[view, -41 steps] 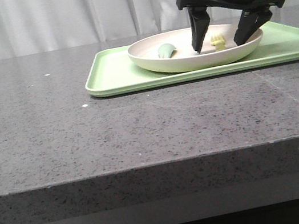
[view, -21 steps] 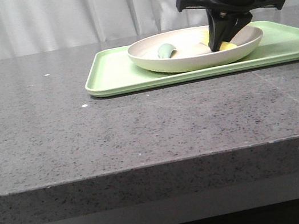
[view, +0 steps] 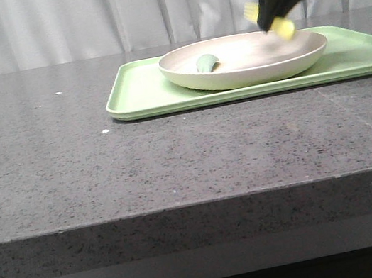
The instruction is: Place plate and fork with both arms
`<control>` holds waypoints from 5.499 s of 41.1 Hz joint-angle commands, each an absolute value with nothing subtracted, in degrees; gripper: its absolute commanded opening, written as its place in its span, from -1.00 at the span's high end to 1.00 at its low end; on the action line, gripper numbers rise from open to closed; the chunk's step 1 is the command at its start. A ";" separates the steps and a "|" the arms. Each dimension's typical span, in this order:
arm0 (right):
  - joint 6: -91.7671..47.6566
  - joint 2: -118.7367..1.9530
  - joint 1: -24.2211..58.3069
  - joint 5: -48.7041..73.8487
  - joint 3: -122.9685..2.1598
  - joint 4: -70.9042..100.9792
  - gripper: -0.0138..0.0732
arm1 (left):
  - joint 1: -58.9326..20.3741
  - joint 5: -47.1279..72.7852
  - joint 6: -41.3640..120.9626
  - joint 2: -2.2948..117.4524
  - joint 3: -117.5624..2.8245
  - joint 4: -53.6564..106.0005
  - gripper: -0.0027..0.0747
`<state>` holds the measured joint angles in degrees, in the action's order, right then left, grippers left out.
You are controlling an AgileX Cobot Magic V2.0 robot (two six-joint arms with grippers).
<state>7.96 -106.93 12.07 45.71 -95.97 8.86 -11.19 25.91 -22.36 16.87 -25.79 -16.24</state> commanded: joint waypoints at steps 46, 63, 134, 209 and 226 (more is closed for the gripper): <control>7.71 -109.71 1.75 50.24 -100.13 0.00 0.46 | -11.67 21.56 -22.38 17.36 -27.42 -16.27 0.98; 7.71 -109.63 1.47 50.53 -100.13 0.00 -0.01 | -11.67 21.56 -22.38 17.36 -27.42 -16.27 0.98; 1.55 -8.02 5.56 16.19 -18.97 0.52 0.84 | -11.67 21.56 -22.38 17.36 -27.42 -16.27 0.98; 1.55 -4.35 5.56 16.13 -18.78 0.52 0.84 | -5.24 13.14 1.80 12.36 -21.02 2.94 0.98; 1.55 -4.35 5.56 16.13 -18.78 0.52 0.84 | 2.99 6.94 1.70 -1.69 -3.99 3.03 0.98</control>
<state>2.03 -3.86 5.55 21.06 -17.31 0.60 2.81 13.45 1.66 -0.26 -4.18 2.51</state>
